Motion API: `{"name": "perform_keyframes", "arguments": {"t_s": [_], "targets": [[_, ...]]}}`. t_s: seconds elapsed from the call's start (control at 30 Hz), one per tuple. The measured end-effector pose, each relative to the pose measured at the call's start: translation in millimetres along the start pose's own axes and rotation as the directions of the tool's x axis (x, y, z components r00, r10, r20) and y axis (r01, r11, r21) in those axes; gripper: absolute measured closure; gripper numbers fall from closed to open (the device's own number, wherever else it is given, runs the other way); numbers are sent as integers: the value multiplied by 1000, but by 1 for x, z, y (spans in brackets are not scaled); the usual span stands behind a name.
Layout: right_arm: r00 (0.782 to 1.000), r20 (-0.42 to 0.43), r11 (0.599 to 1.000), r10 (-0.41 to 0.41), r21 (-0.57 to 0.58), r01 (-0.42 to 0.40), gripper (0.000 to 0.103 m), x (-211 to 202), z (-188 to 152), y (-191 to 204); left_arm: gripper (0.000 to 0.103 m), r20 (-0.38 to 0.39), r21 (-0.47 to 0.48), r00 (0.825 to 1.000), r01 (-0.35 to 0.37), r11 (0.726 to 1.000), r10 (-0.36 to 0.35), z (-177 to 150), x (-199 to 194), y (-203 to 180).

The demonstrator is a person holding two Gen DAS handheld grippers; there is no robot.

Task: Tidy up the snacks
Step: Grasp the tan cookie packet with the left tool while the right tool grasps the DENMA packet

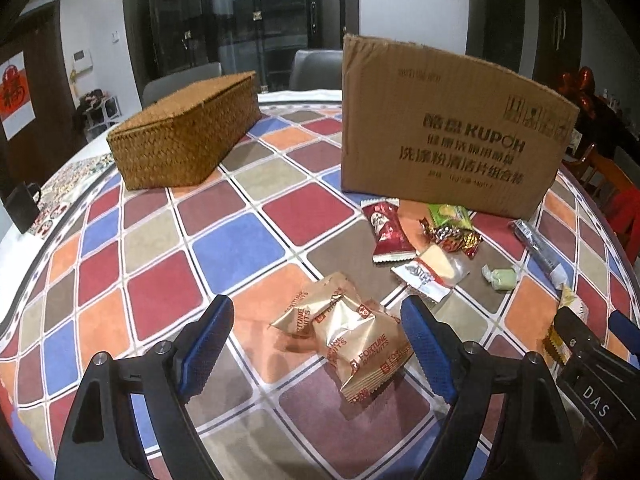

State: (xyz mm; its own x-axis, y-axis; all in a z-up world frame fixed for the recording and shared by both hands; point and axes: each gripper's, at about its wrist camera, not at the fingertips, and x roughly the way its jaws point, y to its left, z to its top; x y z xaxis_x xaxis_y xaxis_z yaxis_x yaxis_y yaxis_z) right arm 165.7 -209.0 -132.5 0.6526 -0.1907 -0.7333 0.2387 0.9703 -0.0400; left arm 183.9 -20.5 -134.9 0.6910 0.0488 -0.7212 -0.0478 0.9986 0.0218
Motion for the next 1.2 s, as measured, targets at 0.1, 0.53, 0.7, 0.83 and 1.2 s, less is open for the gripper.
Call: {"name": "perform_keyframes", "arguments": {"t_s": [0.1,0.53,0.7,0.83,1.2], "targets": [[1000,-25,1000,3,6,-3,19,8,-1,-1,17,-16,-3,1000,9,1000,-9,-1,6,-2],[996,-83,999,45,16,-43,32,25,-3,1,36,-41,1,997,63,998,-63,-2,19,-6],[995,-75,998,63,21,-61,46,23,-2,1,59,-28,20,995,93,995,-93,-1,17,-10],[994,-67,997,81,20,-80,54,21,-1,1,65,-15,34,994,107,994,-107,-1,15,-11],[994,-29,995,102,19,-101,58,10,6,1,72,8,43,993,117,992,-118,4,3,-10]]}}
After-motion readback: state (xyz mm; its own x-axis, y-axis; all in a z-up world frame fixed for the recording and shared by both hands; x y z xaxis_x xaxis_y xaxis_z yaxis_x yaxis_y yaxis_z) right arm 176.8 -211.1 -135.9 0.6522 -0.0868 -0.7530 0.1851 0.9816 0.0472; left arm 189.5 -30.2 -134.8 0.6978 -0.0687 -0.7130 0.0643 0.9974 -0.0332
